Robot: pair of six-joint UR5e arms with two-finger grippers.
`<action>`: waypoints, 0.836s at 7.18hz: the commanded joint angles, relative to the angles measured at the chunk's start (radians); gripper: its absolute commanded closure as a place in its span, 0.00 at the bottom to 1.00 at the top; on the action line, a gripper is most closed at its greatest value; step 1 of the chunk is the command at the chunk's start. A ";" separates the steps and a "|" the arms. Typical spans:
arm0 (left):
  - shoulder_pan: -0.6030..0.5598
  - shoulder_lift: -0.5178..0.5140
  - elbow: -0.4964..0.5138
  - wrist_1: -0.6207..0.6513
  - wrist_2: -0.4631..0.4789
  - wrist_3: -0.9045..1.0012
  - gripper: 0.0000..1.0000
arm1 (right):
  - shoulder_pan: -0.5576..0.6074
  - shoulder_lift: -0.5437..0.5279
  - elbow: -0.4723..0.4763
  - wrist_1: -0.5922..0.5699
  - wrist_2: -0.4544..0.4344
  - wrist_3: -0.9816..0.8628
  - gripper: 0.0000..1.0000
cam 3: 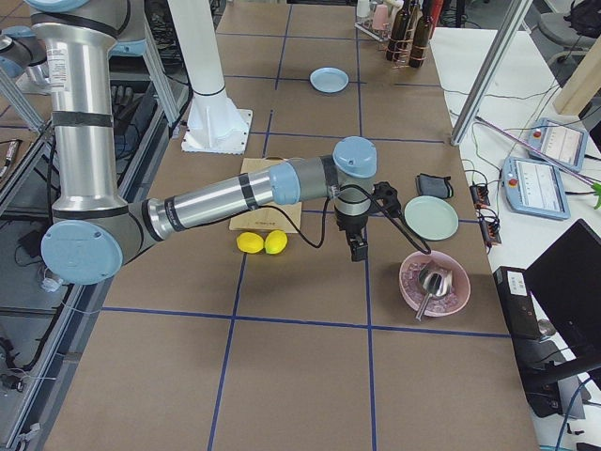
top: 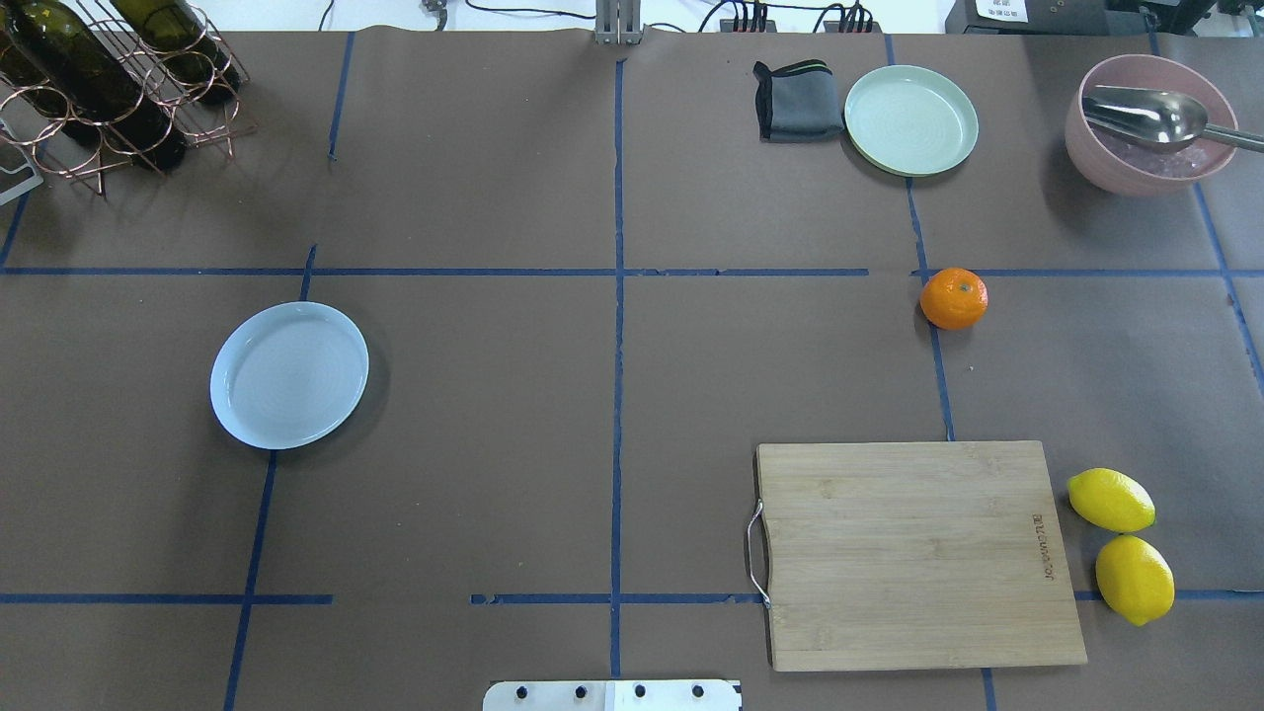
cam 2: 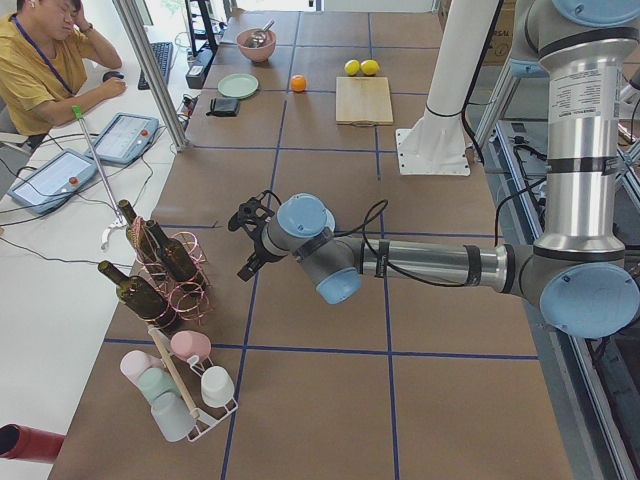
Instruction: Pick orange to plate
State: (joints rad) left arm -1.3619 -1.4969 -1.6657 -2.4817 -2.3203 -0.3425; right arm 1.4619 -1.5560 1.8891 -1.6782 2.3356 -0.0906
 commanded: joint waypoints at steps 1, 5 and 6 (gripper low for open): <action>0.190 0.003 0.001 -0.087 0.195 -0.322 0.00 | 0.000 -0.004 -0.002 0.000 0.007 0.000 0.00; 0.551 -0.016 0.024 -0.138 0.565 -0.754 0.03 | 0.002 -0.007 -0.002 0.000 0.007 0.000 0.00; 0.593 -0.016 0.035 -0.138 0.594 -0.777 0.04 | 0.002 -0.007 -0.002 0.000 0.005 -0.001 0.00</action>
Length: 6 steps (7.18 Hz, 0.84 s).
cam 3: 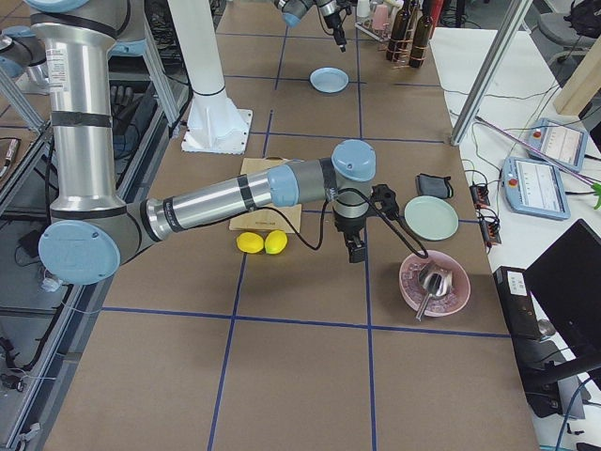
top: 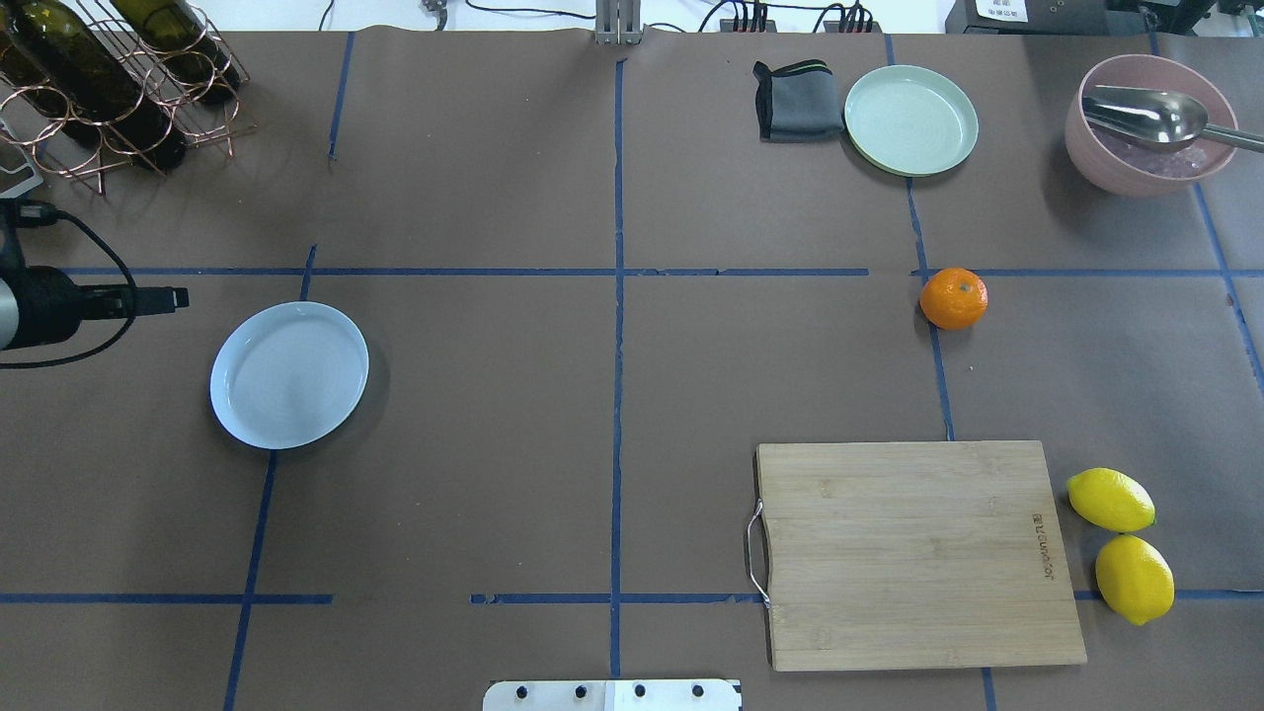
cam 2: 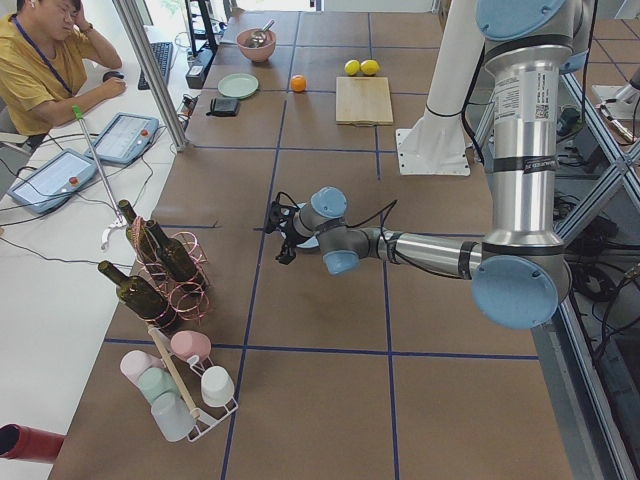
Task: Pick orange to plate
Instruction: 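Reach the left gripper toward the white plate's edge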
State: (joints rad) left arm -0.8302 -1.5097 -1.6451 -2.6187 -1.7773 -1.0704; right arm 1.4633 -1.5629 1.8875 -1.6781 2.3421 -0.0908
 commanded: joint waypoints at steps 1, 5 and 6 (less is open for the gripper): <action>0.094 -0.003 0.016 -0.001 0.080 -0.072 0.06 | 0.000 0.000 -0.001 0.000 -0.001 0.000 0.00; 0.161 -0.003 0.016 0.000 0.104 -0.085 0.25 | 0.000 0.000 -0.002 0.000 -0.001 0.000 0.00; 0.174 -0.003 0.018 0.000 0.104 -0.085 0.27 | 0.000 0.000 -0.002 0.000 -0.001 0.000 0.00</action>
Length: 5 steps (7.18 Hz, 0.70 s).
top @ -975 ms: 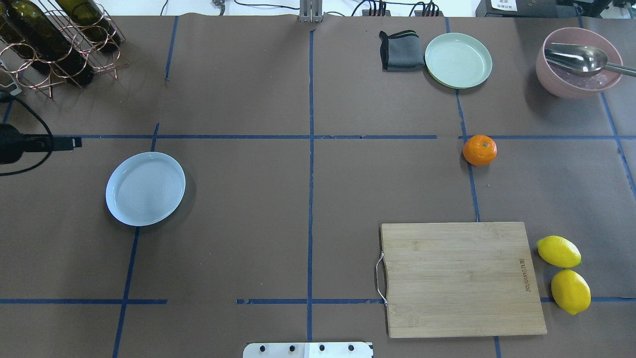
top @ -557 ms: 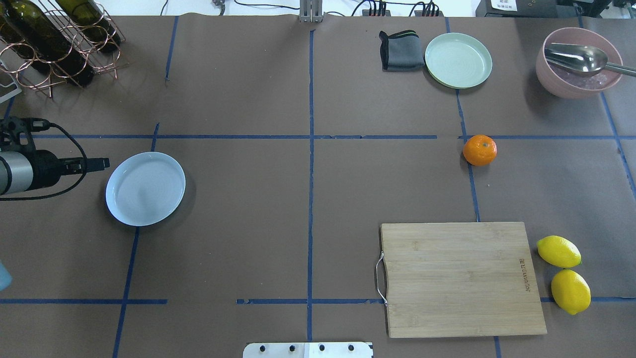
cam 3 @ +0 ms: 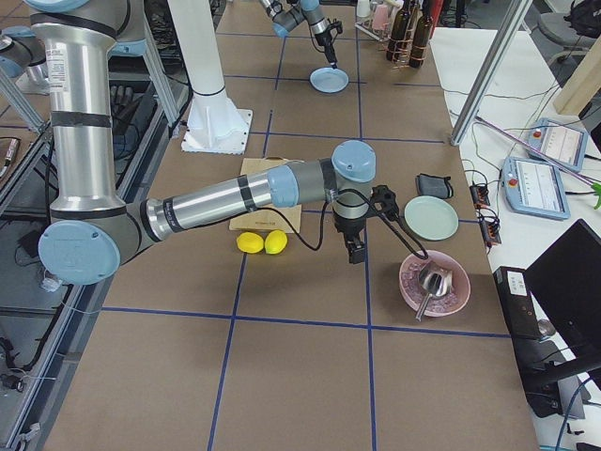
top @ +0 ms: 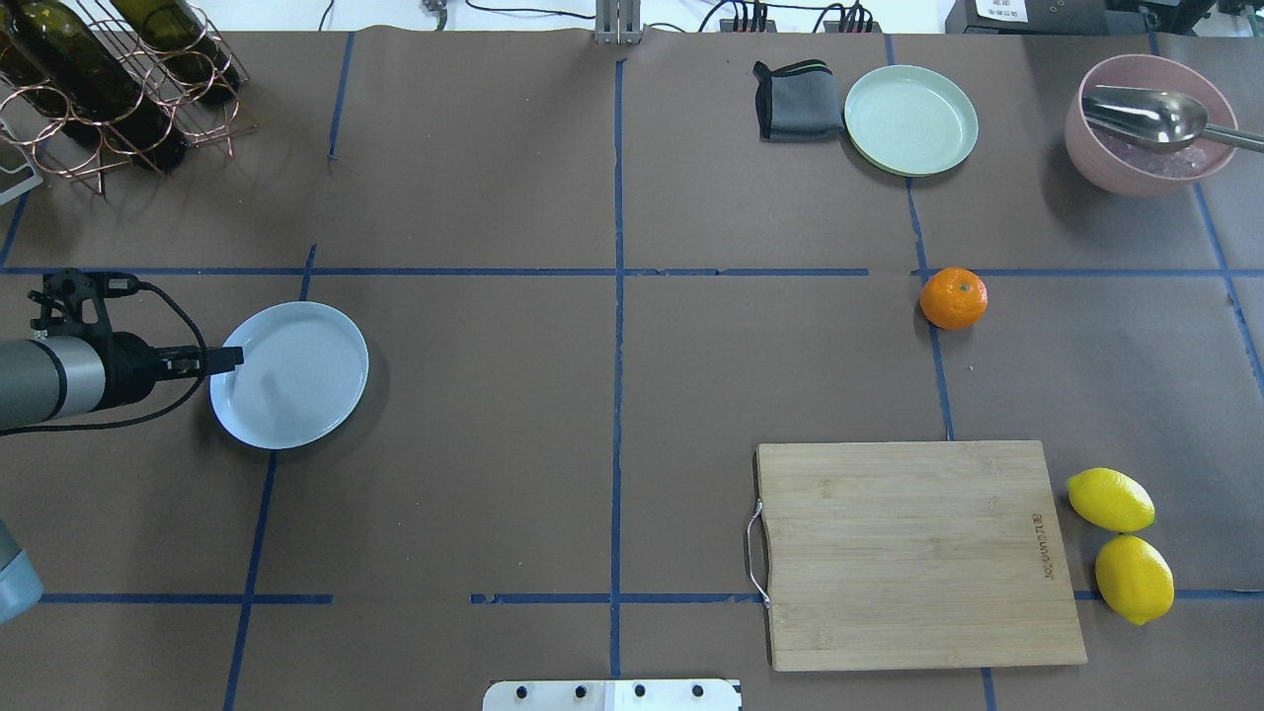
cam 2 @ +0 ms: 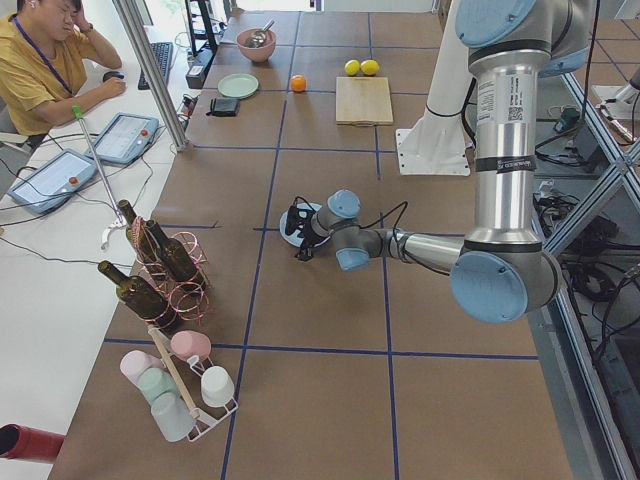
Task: Pick orange to plate
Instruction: 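Reach the left gripper toward the white plate's edge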
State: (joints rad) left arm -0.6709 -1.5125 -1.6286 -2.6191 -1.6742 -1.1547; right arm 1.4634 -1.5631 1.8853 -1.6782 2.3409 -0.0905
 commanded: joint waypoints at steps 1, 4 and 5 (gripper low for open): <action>0.019 0.000 0.001 0.001 0.001 0.000 0.58 | 0.000 -0.002 -0.002 0.000 -0.002 -0.002 0.00; 0.021 0.002 -0.007 0.001 -0.001 0.010 1.00 | 0.000 -0.003 -0.002 0.000 -0.002 -0.002 0.00; 0.017 -0.002 -0.023 0.002 -0.010 0.012 1.00 | 0.000 -0.003 -0.003 0.000 -0.002 -0.002 0.00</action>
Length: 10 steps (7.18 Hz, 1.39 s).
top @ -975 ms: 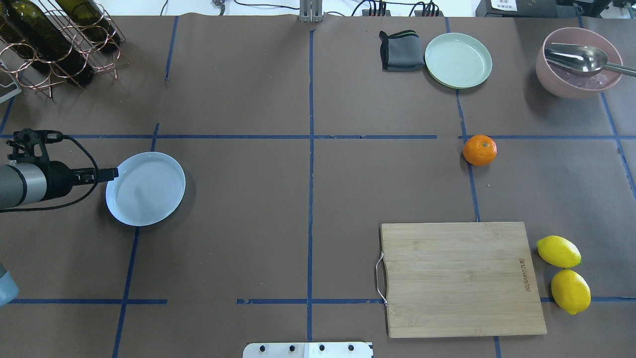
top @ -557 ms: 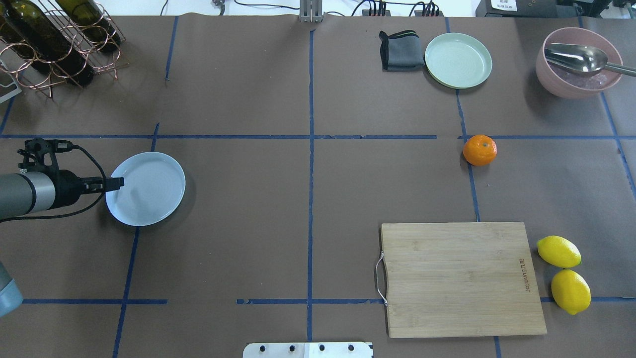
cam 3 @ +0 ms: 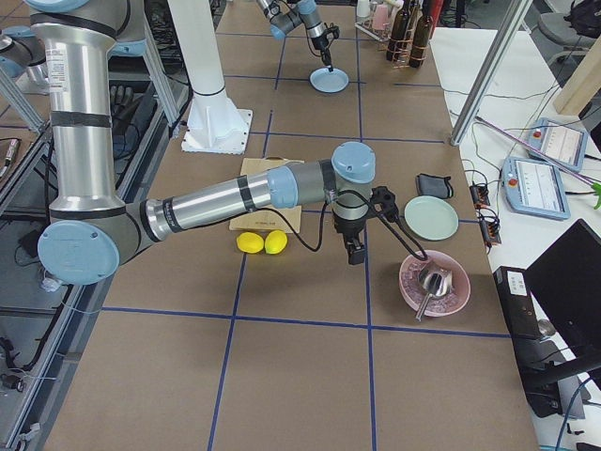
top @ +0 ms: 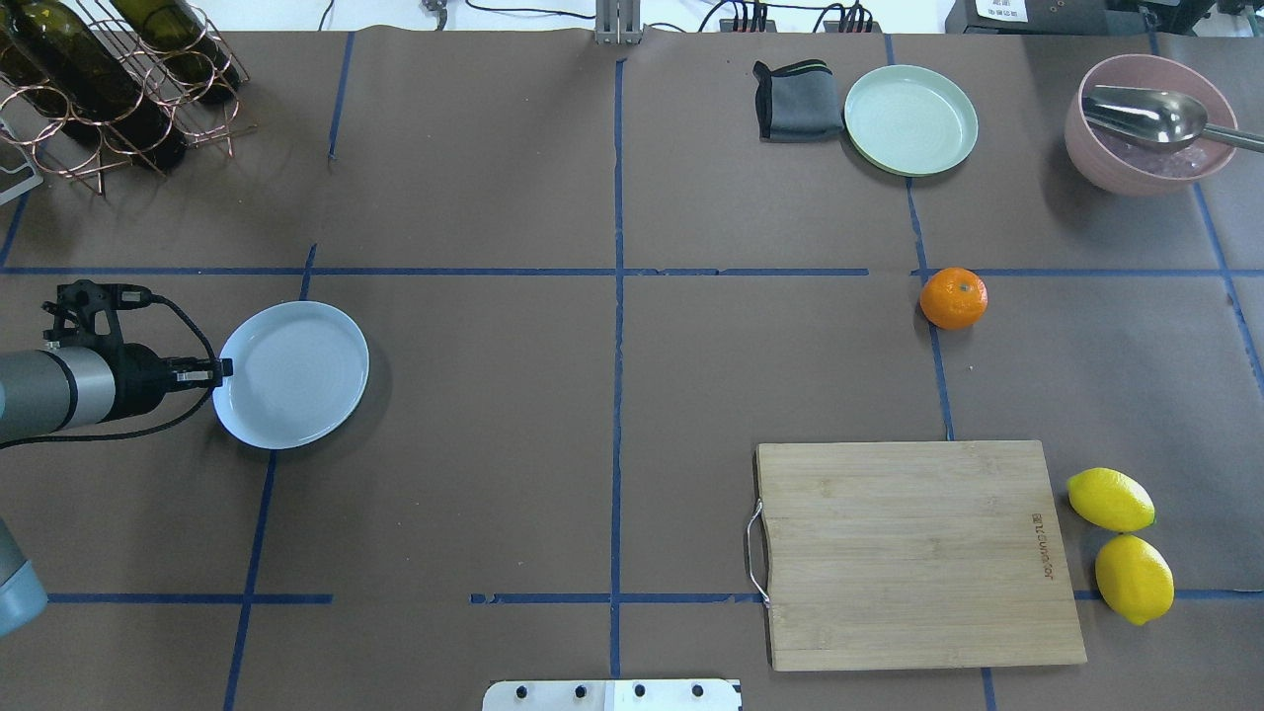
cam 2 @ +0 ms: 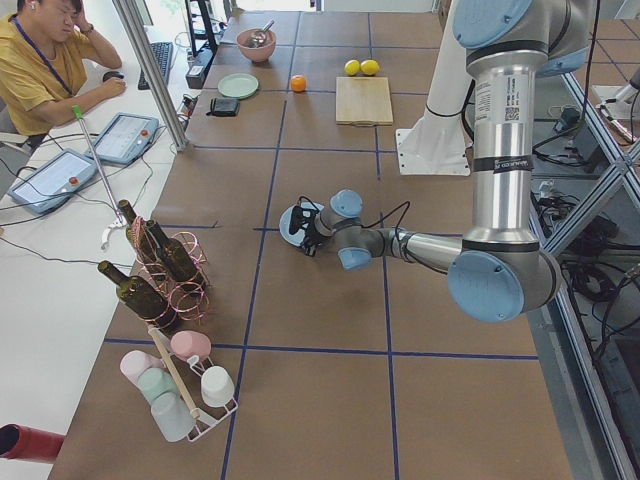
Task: Pick orange to plate
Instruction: 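Reach the left gripper toward the white plate's edge, then push the white plate with the left gripper toward the table center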
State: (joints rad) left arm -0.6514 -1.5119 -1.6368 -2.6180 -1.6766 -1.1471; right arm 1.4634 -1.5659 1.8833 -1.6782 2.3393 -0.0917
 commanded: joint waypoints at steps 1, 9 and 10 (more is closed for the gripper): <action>-0.001 -0.034 -0.046 0.009 -0.020 0.004 1.00 | 0.000 0.000 -0.001 0.000 0.000 0.000 0.00; 0.097 -0.697 0.253 0.352 0.037 -0.117 1.00 | 0.002 -0.008 -0.001 0.000 0.000 0.001 0.00; 0.107 -0.714 0.265 0.352 0.037 -0.115 1.00 | 0.000 -0.008 -0.003 0.000 0.000 0.001 0.00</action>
State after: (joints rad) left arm -0.5628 -2.1913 -1.4012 -2.2669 -1.6437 -1.2638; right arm 1.4646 -1.5734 1.8825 -1.6782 2.3395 -0.0905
